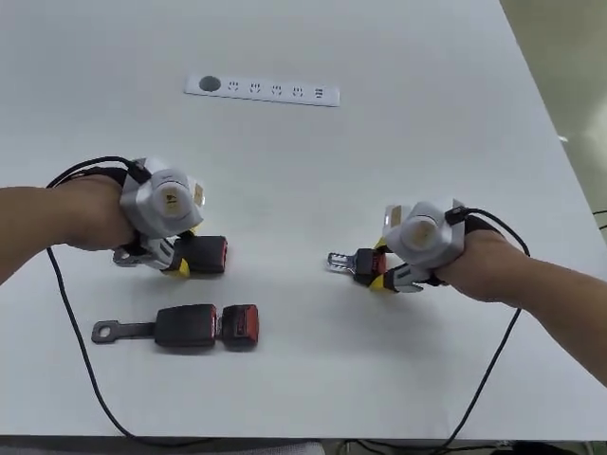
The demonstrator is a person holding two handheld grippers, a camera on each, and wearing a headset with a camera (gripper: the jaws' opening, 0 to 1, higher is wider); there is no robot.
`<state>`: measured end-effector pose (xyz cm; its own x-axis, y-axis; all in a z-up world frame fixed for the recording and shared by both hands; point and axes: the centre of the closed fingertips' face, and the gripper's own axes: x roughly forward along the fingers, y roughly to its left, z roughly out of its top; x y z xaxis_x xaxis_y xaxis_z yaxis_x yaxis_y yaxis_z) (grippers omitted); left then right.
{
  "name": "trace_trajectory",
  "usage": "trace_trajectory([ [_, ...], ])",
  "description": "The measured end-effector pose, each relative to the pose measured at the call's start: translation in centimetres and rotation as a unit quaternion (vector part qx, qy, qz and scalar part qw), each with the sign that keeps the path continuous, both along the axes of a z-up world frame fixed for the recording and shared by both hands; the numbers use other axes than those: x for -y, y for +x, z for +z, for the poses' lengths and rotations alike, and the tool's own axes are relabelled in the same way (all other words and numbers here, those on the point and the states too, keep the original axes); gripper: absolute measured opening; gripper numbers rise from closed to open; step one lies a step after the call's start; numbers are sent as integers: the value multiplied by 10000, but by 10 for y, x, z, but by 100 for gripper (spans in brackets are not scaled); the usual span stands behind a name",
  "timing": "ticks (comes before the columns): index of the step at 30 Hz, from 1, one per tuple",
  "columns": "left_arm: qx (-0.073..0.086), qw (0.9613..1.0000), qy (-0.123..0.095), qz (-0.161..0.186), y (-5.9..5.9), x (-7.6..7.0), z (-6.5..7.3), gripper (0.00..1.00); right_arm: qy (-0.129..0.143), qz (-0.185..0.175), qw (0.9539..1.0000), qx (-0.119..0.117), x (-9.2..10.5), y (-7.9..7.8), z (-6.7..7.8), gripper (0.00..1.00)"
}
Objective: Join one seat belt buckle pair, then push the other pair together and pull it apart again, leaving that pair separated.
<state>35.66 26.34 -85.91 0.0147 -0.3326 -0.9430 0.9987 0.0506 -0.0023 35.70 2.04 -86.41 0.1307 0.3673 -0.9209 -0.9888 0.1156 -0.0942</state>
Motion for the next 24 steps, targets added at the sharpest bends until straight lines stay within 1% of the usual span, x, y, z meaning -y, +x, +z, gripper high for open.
trace_trajectory([
  [3, -7, 10000, 19, -29, 0, 0, 0, 33, 25, 70, 10000, 35, -10, 1, 1, 34],
  [6, 19, 10000, 45, -51, 0, 0, 0, 33, 94, 71, 9999, 35, -22, 1, 3, 34],
  [7, 23, 10000, 47, -50, -1, 0, 0, 33, 108, 138, 9998, 30, -31, 0, 2, 34],
  [13, 23, 10000, 59, -41, -1, 0, 0, 33, 224, 306, 9993, 38, -63, 1, 1, 34],
  [15, 22, 10000, 57, -37, -1, -1, 0, 33, 276, 313, 9991, 21, -73, 2, 0, 34],
  [19, 22, 10000, 39, -25, -1, -1, 0, 33, 395, 175, 9991, 40, -95, 4, 0, 34],
  [22, 20, 10000, 50, -32, 0, -1, -1, 33, 409, 296, 9987, 107, -109, 3, 0, 34],
  [24, 19, 10000, 53, -34, 0, -1, -1, 33, 427, 346, 9984, 95, -117, 2, 0, 34],
])
